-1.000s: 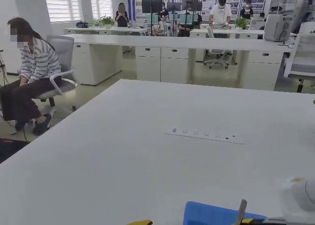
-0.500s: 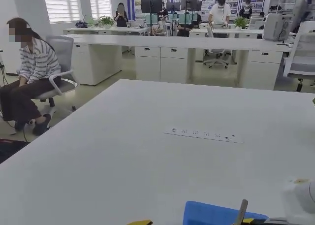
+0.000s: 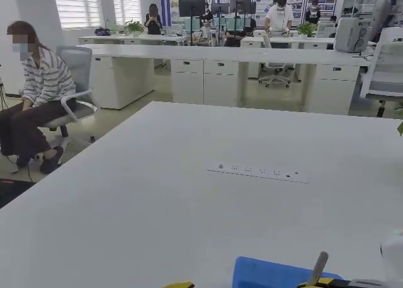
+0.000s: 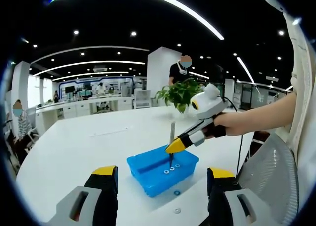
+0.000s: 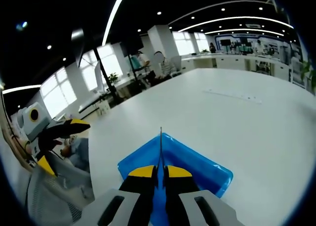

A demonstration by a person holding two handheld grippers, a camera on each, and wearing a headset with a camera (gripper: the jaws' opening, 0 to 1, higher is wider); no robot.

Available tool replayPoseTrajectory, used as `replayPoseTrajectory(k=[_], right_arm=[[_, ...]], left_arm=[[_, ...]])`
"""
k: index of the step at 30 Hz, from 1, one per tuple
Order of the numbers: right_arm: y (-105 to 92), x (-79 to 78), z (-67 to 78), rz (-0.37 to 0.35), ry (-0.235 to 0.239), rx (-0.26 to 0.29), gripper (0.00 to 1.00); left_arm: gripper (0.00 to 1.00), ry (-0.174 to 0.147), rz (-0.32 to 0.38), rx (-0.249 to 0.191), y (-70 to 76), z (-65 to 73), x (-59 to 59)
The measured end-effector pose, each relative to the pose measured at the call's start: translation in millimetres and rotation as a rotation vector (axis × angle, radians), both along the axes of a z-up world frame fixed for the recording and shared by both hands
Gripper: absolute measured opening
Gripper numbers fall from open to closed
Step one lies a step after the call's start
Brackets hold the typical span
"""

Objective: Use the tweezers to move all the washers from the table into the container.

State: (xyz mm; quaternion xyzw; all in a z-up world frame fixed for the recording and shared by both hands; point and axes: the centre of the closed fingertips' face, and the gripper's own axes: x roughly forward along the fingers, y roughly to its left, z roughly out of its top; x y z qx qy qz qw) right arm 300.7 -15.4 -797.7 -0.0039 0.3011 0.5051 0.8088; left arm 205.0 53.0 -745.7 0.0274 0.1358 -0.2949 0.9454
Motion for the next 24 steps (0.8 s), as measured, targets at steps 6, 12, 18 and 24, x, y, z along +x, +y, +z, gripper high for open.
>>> replayPoseTrajectory(k=[6,12,18,24], right_arm=[[5.6,-11.4,11.4,0.016,-0.014,0.026,0.04],[10.7,-22.3,19.8,0.028,-0.020,0.053,0.04],[15.4,-35.8,23.5,0.053,-0.014,0.070,0.04],[20.7,-52.0,13.2,0.100,-0.013,0.044,0.04]], left_arm=[[0.74,0.000,0.003,-0.001,0.6,0.4,0.5],[0.74,0.000,0.001,-0.001,0.4,0.5,0.4],[0.74,0.003,-0.002,-0.001,-0.4,-0.4,0.0],[0.74,0.004,-0.005,0.001,-0.8,-1.0,0.1]])
